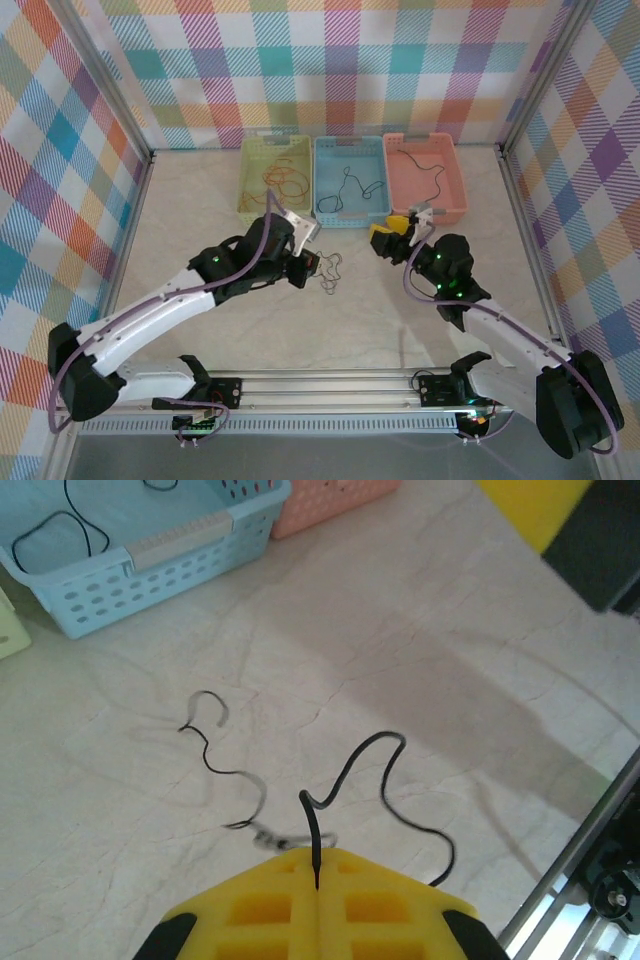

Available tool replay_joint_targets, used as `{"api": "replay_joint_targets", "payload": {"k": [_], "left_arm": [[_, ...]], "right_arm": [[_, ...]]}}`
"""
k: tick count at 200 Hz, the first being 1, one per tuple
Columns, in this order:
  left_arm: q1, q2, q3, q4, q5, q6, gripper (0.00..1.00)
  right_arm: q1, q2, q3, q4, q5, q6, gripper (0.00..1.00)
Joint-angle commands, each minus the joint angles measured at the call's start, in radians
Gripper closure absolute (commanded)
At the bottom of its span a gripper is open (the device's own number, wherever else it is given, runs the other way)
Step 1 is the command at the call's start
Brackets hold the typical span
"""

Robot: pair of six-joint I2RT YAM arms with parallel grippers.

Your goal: Untangle the cables

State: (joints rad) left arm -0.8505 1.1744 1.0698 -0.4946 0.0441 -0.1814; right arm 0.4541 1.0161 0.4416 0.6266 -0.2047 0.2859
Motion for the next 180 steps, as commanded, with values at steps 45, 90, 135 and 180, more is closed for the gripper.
{"api": "replay_joint_targets", "payload": {"k": [45, 90, 135, 180], "left_arm": [[-0.012, -0.12, -0.057, 0.038, 0.076, -0.014, 1.0], [-0.012, -0.133, -0.074, 0.047, 0.107, -0.021, 1.0], [-0.013, -0.13, -0.077, 0.063, 0.183, -0.033, 1.0], [-0.012, -0.139, -0.063, 0.061, 0.283, -0.05, 1.0]], "right_arm": [[0.178, 0.051, 0.036, 0.123, -0.354, -0.255, 0.34], [0.286, 0.118, 0.1, -0.029, -0.262, -0.424, 0.33], [0.29, 0.169, 0.109, -0.018, -0.074, -0.406, 0.39], [0.288, 0.218, 0.117, -0.004, 0.129, -0.347, 0.44]]}}
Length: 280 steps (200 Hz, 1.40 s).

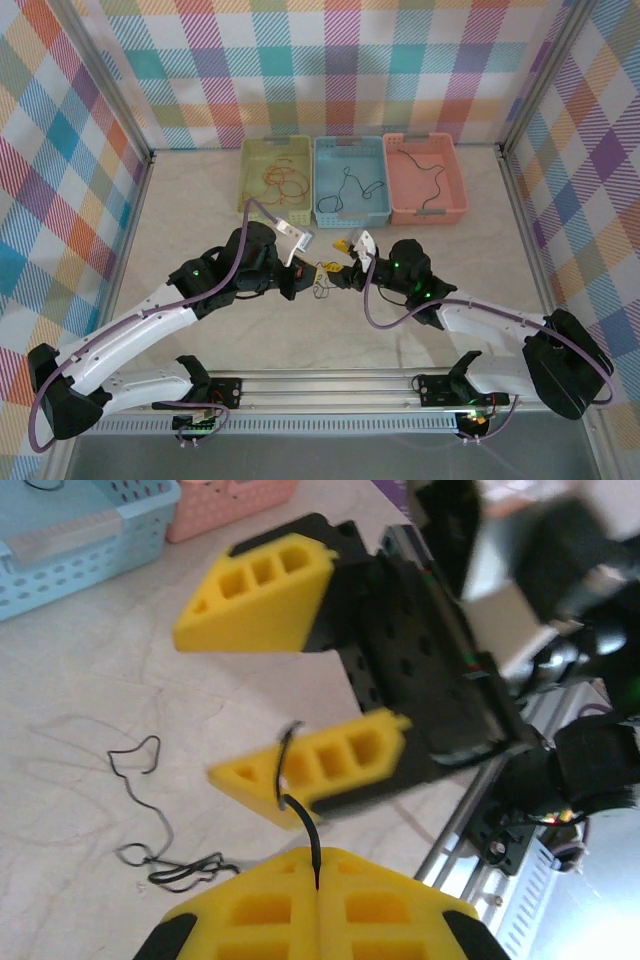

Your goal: Untangle the cables

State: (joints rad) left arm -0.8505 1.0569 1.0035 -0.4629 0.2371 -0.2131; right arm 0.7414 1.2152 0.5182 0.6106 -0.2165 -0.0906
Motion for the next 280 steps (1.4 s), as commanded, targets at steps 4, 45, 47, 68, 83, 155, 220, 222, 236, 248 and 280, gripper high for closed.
{"api": "replay_joint_targets", "payload": {"k": [4, 45, 47, 68, 83, 155, 220, 222, 236, 248, 280], "left_arm": [[-0.012, -0.023, 0.004, 0.029, 0.101, -0.02, 1.0], [-0.012, -0.05, 0.019, 0.022, 0.192, -0.037, 1.0], [-0.013, -0.054, 0.019, 0.021, 0.193, -0.037, 1.0], [-0.012, -0.101, 0.02, 0.006, 0.183, -0.04, 1.0], [-0.014, -0.142, 0.021, -0.007, 0.16, -0.042, 1.0], [-0.012, -0.308, 0.054, -0.105, 0.02, -0.023, 1.0], [-0.013, -0.325, 0.059, -0.113, 0.011, -0.035, 1.0], [-0.012, -0.327, 0.06, -0.115, 0.012, -0.035, 1.0], [-0.013, -0.339, 0.064, -0.121, 0.028, -0.053, 1.0], [-0.013, -0.351, 0.061, -0.126, 0.058, -0.066, 1.0], [-0.012, -0.409, 0.057, -0.198, 0.063, -0.067, 1.0]], "right_arm": [[0.001, 0.024, 0.042, 0.012, 0.151, 0.034, 0.44], [0.0, 0.106, 0.089, -0.029, 0.263, 0.076, 0.46], [0.0, 0.11, 0.09, -0.027, 0.269, 0.077, 0.46], [-0.019, 0.134, 0.094, -0.035, 0.315, 0.086, 0.47], [-0.034, 0.151, 0.104, -0.062, 0.351, 0.094, 0.47], [-0.146, 0.154, 0.091, -0.135, 0.426, 0.228, 0.47], [-0.227, 0.13, 0.07, -0.174, 0.431, 0.327, 0.49], [-0.232, 0.131, 0.071, -0.178, 0.431, 0.33, 0.49], [-0.257, 0.133, 0.076, -0.203, 0.434, 0.349, 0.5], [-0.269, 0.134, 0.079, -0.22, 0.448, 0.356, 0.5], [-0.298, 0.129, 0.07, -0.218, 0.451, 0.391, 0.54]]}}
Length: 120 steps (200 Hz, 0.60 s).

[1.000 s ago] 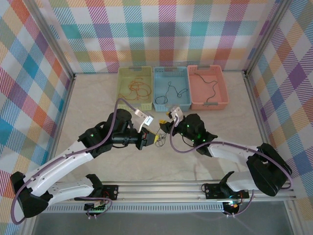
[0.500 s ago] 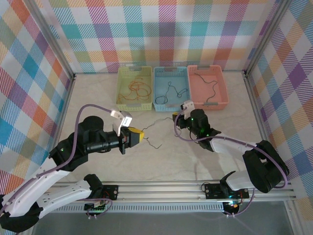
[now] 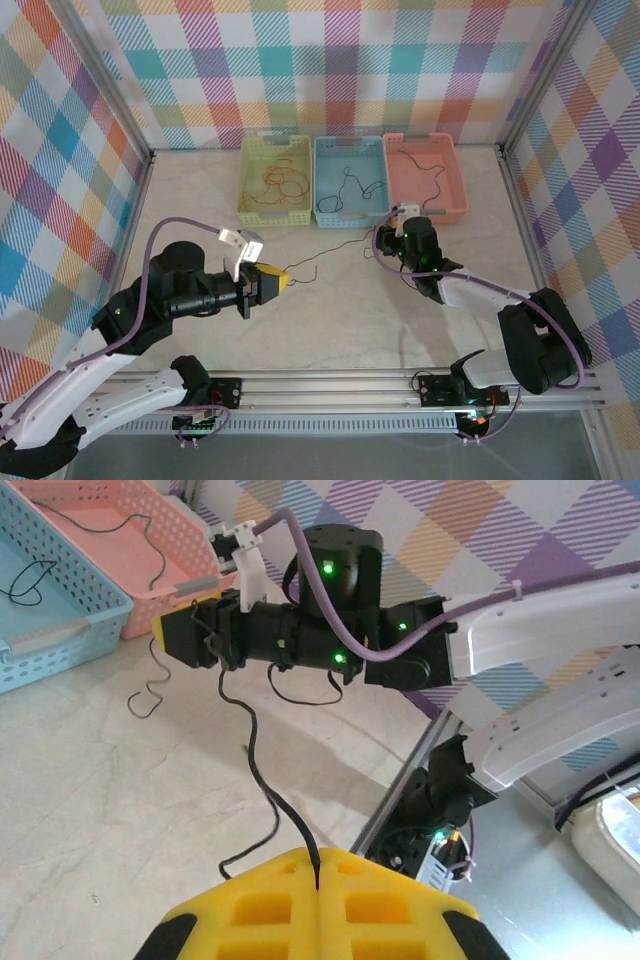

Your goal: Untangle the cables

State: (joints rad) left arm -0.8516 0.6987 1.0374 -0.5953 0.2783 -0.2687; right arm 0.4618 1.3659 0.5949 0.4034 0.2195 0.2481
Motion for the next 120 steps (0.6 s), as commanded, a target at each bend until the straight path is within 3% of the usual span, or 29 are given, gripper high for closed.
{"api": "replay_joint_targets", "payload": {"k": [1, 41, 120], "left_arm": [[-0.01, -0.053, 0.023, -0.067, 0.022, -0.012, 1.0], [-0.011, -0.147, -0.054, -0.061, 0.114, -0.059, 1.0], [-0.01, -0.24, -0.039, -0.158, 0.072, -0.043, 1.0]], "right_arm": [[-0.018, -0.021, -0.006, -0.011, 0.015, 0.054, 0.54], [-0.047, 0.001, -0.004, -0.011, -0.005, 0.086, 0.6], [-0.074, -0.001, -0.012, -0.015, -0.015, 0.118, 0.66]]}}
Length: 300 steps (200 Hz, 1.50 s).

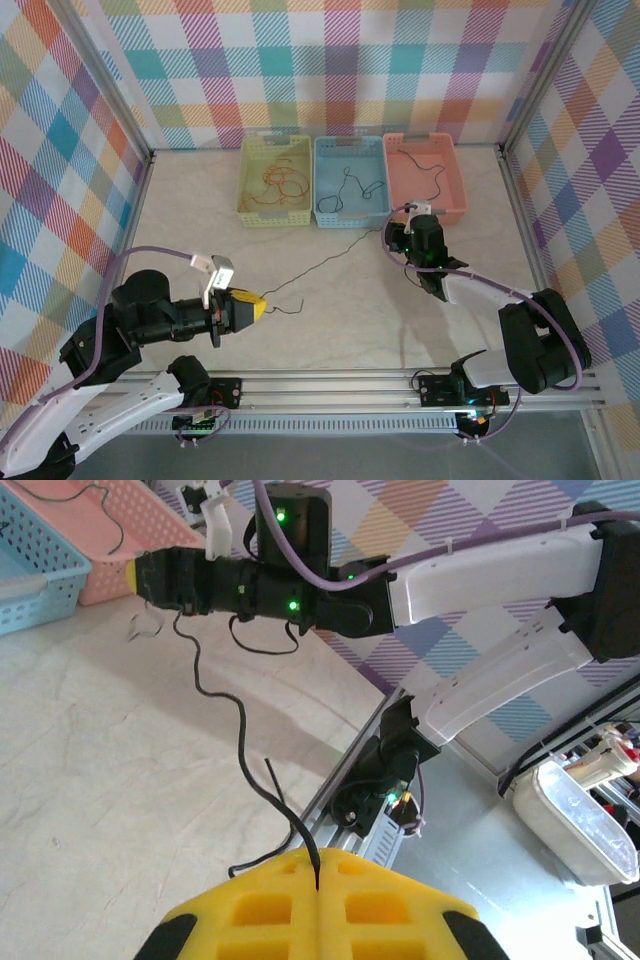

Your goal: Untangle the cables

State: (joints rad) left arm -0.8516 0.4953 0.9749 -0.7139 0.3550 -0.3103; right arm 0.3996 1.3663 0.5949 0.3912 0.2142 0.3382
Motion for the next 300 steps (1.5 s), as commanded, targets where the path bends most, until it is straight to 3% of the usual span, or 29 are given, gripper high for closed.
{"api": "replay_joint_targets", "payload": {"k": [1, 101, 200, 223, 261, 300], "left_arm": [[-0.01, -0.039, 0.024, -0.041, -0.005, -0.001, 1.0], [-0.011, -0.215, -0.011, -0.066, 0.011, -0.049, 1.0], [-0.013, -0.113, -0.092, 0.02, -0.03, -0.048, 1.0], [-0.011, -0.024, -0.108, 0.087, -0.036, -0.036, 1.0], [-0.011, 0.134, -0.048, 0.155, -0.094, 0.007, 1.0], [-0.009, 0.288, 0.137, 0.157, -0.108, 0.046, 1.0]], "right_arm": [[-0.013, -0.001, -0.011, -0.003, -0.01, 0.028, 0.66], [-0.032, -0.022, -0.024, -0.008, -0.025, 0.053, 0.66], [-0.037, -0.05, -0.033, 0.003, -0.086, 0.045, 0.72], [-0.035, -0.078, -0.045, 0.057, -0.214, 0.023, 0.66], [-0.007, -0.118, -0.108, 0.384, -0.586, 0.018, 0.48], [0.106, -0.135, -0.111, 0.476, -0.743, -0.099, 0.38]]}}
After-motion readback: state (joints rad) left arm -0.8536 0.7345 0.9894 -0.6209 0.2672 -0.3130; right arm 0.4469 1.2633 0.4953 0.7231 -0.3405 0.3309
